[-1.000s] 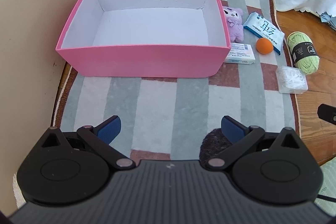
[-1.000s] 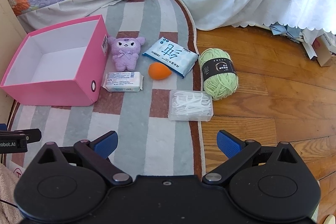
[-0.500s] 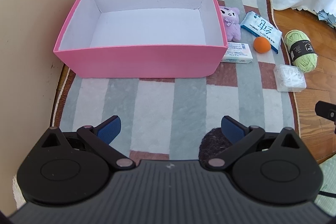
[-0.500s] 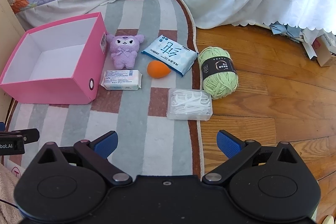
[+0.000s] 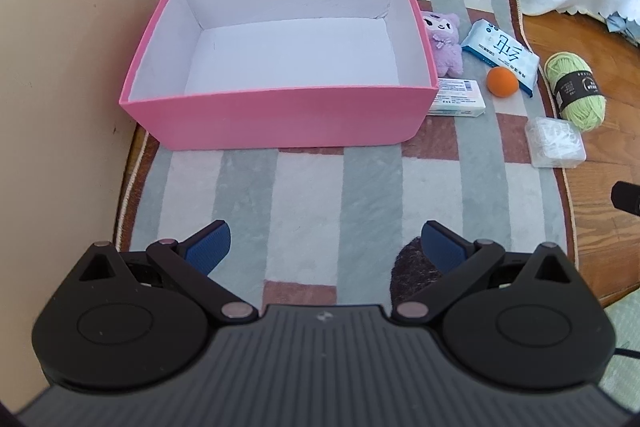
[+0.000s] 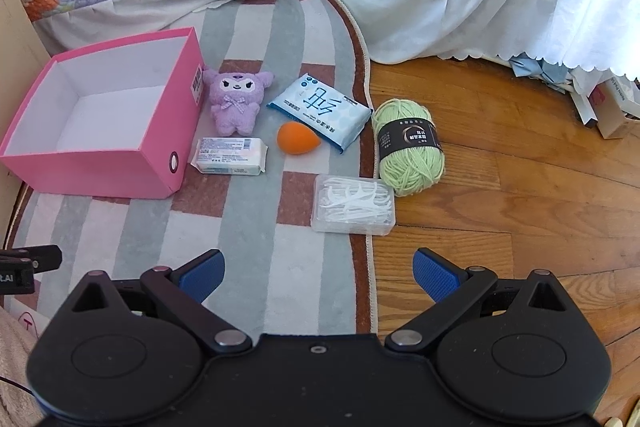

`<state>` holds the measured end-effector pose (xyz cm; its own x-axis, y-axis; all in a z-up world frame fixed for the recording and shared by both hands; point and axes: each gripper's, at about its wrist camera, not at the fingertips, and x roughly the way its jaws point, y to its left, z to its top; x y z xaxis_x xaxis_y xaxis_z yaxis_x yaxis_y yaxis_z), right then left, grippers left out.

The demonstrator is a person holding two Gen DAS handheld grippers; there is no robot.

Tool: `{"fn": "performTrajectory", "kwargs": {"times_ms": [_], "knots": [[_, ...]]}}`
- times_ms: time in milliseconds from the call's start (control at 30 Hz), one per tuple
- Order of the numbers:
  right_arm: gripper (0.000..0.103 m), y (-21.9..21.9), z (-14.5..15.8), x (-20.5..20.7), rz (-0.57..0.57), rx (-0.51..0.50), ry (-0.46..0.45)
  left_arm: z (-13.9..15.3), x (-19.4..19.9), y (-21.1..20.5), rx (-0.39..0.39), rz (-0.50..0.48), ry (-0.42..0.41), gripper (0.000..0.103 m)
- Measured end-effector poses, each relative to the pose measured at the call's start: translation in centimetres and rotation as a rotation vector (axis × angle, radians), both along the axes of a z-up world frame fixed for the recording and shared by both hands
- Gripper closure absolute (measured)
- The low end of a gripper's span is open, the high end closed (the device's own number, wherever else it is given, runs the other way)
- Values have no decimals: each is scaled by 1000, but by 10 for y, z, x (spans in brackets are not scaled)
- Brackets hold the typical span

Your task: Organize objects

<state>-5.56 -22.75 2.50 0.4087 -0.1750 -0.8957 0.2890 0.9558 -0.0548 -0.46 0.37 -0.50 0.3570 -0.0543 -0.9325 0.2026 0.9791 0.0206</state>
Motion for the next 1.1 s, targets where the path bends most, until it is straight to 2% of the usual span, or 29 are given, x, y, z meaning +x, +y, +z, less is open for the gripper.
{"fn": "performTrajectory", "kwargs": {"times_ms": [133,300,533,600,733,800,867,933,1000,1100], "knots": [[1,0,0,-1,3,-2,8,5,-5,-6,38,-16,-29,0],[1,-1,3,-4,13,2,-3,20,-7,-8,-24,-3,-60,0],[1,-8,8,-10,20,-24,-13,34,-6,-19,-3,-24,-99,0],[1,-11,12,-14,39,-38,-50,36,-6,-24,2,-34,-119,0],[1,-10,24,-30,146,-73,-200,36,-9,-44,101,-105,-151,0],[1,-13,26,-35,166,-95,-247,33,-9,-54,111,-136,-153,0],[1,-19,23,-38,162,-127,-279,32,-8,-60,71,-150,-135,0],[1,-28,18,-37,171,-131,-285,31,-3,-63,-2,-142,-101,0],[1,-38,10,-34,204,-103,-241,30,0,-68,-69,-136,-82,0],[1,-55,0,-32,158,-27,-224,28,4,-79,-127,-140,-68,0]]}}
